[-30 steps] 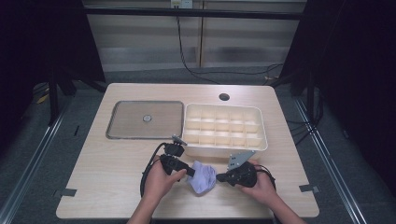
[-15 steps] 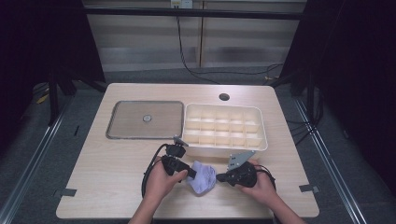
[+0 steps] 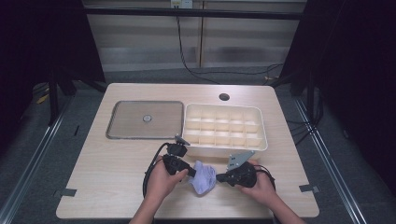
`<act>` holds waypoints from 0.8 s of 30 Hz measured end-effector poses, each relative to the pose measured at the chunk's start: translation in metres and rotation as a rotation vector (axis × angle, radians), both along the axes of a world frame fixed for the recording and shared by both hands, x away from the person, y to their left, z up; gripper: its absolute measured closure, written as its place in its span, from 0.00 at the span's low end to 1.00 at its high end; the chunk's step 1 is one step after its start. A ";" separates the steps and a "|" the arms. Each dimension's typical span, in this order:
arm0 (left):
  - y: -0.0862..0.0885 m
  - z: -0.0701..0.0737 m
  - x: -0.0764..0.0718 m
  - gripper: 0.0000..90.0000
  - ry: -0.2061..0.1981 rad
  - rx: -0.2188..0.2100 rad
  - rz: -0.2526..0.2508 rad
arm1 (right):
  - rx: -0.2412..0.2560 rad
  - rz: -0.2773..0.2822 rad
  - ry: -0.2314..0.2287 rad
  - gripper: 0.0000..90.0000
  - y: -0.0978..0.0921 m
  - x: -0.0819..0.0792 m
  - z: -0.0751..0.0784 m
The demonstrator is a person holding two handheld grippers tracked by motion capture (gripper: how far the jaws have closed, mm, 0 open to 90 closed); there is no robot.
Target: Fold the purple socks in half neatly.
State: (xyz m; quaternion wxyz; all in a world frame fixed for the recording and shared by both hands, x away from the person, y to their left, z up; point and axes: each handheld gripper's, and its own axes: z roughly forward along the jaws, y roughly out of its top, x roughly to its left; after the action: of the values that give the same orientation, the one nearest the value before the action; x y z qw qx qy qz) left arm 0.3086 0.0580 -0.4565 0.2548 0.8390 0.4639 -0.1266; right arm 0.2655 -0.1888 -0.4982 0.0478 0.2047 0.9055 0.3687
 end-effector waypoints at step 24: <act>-0.009 0.008 -0.001 0.94 0.011 -0.019 -0.021 | 0.004 0.013 -0.006 0.99 0.002 0.000 -0.001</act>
State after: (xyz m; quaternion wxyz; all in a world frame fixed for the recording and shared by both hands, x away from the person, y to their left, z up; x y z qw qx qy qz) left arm 0.3077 0.0492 -0.4485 0.2590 0.8406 0.4553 -0.1381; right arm 0.2650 -0.1871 -0.4987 0.0478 0.1980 0.9059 0.3712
